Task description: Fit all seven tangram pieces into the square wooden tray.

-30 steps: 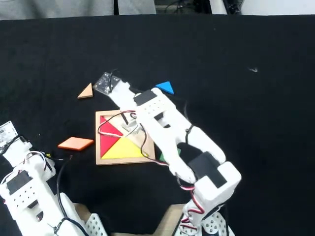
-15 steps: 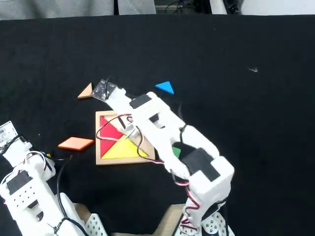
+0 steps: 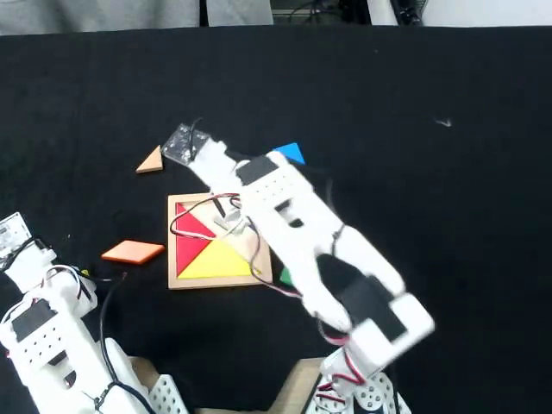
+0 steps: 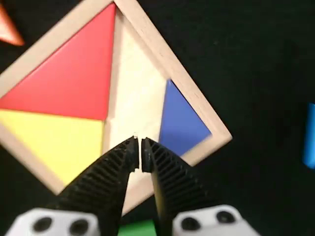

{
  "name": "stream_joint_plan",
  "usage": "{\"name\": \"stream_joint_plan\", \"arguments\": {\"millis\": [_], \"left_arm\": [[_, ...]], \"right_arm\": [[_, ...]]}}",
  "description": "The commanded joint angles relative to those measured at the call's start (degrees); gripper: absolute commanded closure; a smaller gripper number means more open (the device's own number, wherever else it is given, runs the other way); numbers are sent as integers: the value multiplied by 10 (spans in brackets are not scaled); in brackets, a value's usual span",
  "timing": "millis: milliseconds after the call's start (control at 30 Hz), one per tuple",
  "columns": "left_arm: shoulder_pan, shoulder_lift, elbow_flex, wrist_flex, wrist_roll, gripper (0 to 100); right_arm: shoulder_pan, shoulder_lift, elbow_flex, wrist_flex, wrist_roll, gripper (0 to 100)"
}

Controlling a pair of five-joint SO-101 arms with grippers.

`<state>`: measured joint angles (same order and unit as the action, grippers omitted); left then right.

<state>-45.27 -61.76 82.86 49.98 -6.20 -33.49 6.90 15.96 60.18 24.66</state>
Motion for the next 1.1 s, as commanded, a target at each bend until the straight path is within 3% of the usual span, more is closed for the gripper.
{"name": "stream_joint_plan", "arguments": {"millis": [0,200,367,567,767,1067], "left_arm": [[5,-8,-9,-10,2,812],[-7,-8,-17,-6,2,812],[-9,-8,-17,-6,2,812],[-8,-8,-12,-9,4,812],[-7,-8,-12,-9,4,812],[7,-8,-11,-10,5,812]], "right_arm": [[27,-190,41,39,3,988],[141,-449,212,47,3,988],[145,-548,374,45,4,987],[145,-535,449,40,92,966],[141,-508,459,11,168,743],[66,-384,437,-2,219,737]]}}
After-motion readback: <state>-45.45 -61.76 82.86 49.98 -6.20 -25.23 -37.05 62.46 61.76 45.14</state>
